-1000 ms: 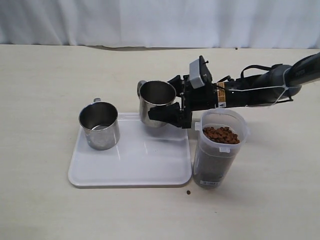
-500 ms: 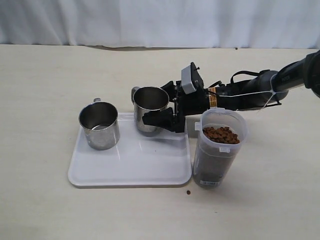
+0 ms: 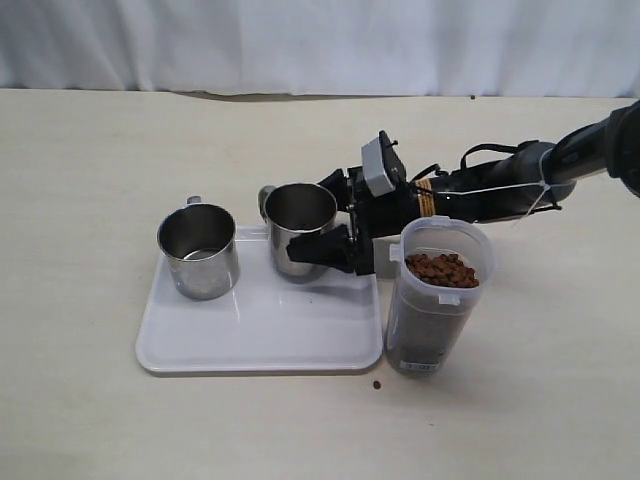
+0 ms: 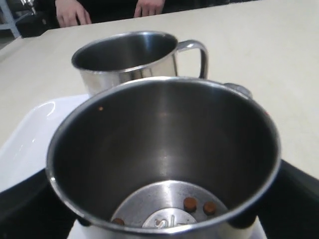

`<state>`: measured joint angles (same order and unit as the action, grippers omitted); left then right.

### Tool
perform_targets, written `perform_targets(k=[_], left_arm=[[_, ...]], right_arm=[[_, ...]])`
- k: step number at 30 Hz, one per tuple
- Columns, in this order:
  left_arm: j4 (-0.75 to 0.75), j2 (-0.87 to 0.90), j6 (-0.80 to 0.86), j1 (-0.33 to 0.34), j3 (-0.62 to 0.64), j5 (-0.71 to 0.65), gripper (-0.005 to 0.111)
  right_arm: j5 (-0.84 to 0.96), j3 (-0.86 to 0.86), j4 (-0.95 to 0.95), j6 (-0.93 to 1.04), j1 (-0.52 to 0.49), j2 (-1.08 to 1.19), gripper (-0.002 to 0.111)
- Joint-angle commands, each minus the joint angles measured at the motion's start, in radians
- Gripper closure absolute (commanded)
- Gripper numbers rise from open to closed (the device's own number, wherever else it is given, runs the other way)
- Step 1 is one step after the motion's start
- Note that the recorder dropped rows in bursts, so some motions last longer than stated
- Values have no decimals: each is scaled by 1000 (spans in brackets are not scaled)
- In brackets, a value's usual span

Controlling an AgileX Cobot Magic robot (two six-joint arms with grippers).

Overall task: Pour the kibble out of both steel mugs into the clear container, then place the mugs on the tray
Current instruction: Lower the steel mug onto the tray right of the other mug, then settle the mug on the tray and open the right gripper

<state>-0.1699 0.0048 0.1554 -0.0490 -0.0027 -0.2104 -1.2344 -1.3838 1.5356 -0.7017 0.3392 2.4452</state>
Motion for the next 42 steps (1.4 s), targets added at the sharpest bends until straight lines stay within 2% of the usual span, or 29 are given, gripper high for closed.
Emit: perform_targets(k=[1, 32, 35, 36, 42], left_arm=[[3, -5, 0, -9, 3, 15, 107], [1, -5, 0, -9, 3, 15, 107], [1, -5, 0, -9, 3, 15, 107], [1, -5, 0, -9, 3, 15, 107], [1, -5, 0, -9, 3, 15, 107]], right_arm=[[13, 0, 28, 30, 1, 4, 103], [13, 0, 51, 53, 1, -8, 102], [13, 0, 66, 53, 1, -9, 89], [13, 0, 77, 53, 1, -9, 81], [13, 0, 70, 40, 1, -9, 17]])
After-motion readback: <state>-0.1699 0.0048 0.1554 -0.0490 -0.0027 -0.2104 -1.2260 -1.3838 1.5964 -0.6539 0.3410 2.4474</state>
